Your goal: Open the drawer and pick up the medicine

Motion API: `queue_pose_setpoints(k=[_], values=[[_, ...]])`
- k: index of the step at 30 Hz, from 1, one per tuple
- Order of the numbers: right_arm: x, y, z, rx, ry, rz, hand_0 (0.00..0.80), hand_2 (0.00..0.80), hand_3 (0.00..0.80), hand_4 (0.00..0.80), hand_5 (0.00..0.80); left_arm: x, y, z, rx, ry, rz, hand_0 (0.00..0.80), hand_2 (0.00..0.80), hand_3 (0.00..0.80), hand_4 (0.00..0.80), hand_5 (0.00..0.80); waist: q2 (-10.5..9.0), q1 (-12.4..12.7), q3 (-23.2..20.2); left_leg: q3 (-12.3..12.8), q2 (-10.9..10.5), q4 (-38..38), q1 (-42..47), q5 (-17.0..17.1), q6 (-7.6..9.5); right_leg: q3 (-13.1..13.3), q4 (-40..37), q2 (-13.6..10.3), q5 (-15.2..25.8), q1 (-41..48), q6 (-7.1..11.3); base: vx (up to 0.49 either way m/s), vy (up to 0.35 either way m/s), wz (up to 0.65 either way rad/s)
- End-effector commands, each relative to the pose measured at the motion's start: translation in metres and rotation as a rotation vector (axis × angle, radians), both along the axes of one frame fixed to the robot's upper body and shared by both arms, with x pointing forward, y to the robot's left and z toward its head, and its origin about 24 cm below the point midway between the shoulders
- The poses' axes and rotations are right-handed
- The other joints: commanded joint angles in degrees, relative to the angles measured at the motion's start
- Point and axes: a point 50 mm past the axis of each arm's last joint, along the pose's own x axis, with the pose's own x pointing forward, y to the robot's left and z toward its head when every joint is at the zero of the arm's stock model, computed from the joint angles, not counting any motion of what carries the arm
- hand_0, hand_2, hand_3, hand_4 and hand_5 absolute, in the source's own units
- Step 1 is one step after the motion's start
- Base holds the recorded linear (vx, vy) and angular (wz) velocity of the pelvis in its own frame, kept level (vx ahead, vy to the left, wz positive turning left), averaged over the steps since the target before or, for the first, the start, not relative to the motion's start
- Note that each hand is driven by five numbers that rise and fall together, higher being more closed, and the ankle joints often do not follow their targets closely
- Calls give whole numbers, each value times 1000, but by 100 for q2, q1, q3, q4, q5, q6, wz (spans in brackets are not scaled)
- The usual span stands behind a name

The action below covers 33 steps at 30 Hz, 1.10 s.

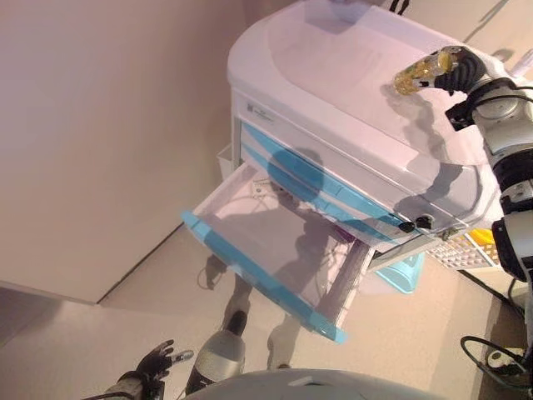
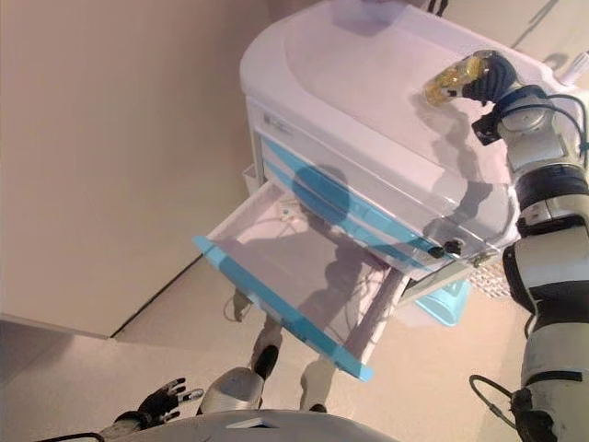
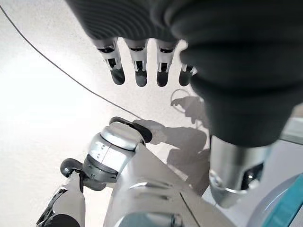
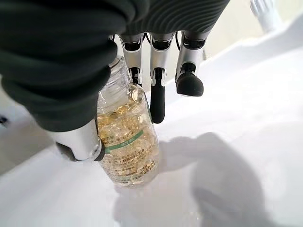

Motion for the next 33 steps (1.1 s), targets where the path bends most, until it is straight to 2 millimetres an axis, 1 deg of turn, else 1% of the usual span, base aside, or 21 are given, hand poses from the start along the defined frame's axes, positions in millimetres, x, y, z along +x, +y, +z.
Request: queue_pose_setpoints(k=[1,7,9,10,11,12,17,21,27,33], values=[[-14,-8,51,-231,-6,-33,800,800,800,800,800,-2,11,5,28,9,-30,0,0,0,0,0,-16,30,-214,80,-189,237,152,-947,136,205,630,-182,271,-620,245,0,0,0],[-19,-14,47,-295,182,5,800,800,800,800,800,3,13,9,35,-9,-50,0,0,0,0,0,-19,-14,-148,86,-190,228,150,-945,157,223,654,-213,269,-637,254,0,0,0],[-20,-16,46,-305,216,17,800,800,800,800,800,4,14,10,35,-12,-54,0,0,0,0,0,-10,-36,-158,95,-195,224,159,-945,158,216,651,-223,273,-633,260,0,0,0],[-21,-16,46,-310,224,23,684,684,684,684,684,4,14,10,34,-13,-56,0,0,0,0,0,-1,-47,-167,99,-199,220,167,-942,157,216,649,-225,275,-631,261,0,0,0],[-21,-16,46,-318,224,29,138,138,138,138,138,4,13,10,32,-13,-59,0,0,0,0,0,9,-56,-179,105,-203,214,177,-940,158,215,646,-229,275,-626,260,0,0,0],[-21,-16,45,-316,229,34,0,0,0,0,0,5,12,9,29,-13,-65,0,0,0,0,0,25,-63,-197,107,-211,213,189,-943,161,225,641,-234,274,-614,264,0,0,0],[-20,-13,48,-280,178,48,0,0,0,0,0,7,9,9,20,-15,-78,0,0,0,0,0,93,-111,-247,144,-212,204,257,-958,162,229,645,-255,276,-580,288,0,0,0],[-20,-12,53,-270,117,49,0,0,0,0,0,4,6,7,15,-5,-84,0,0,0,0,0,130,-136,-289,160,-221,191,301,-967,162,267,621,-249,281,-556,291,0,0,0],[-25,-14,70,-209,-42,25,0,0,0,0,0,0,7,5,14,13,-77,0,0,0,0,0,136,-192,-350,231,-190,152,353,-979,139,305,574,-241,295,-528,316,-28,-13,-6],[-38,-20,95,-74,-278,5,0,0,0,0,0,-7,8,3,17,43,-73,0,0,0,0,0,143,-299,-426,343,-164,128,407,-1008,131,359,545,-230,305,-521,335,-40,-24,-4]])
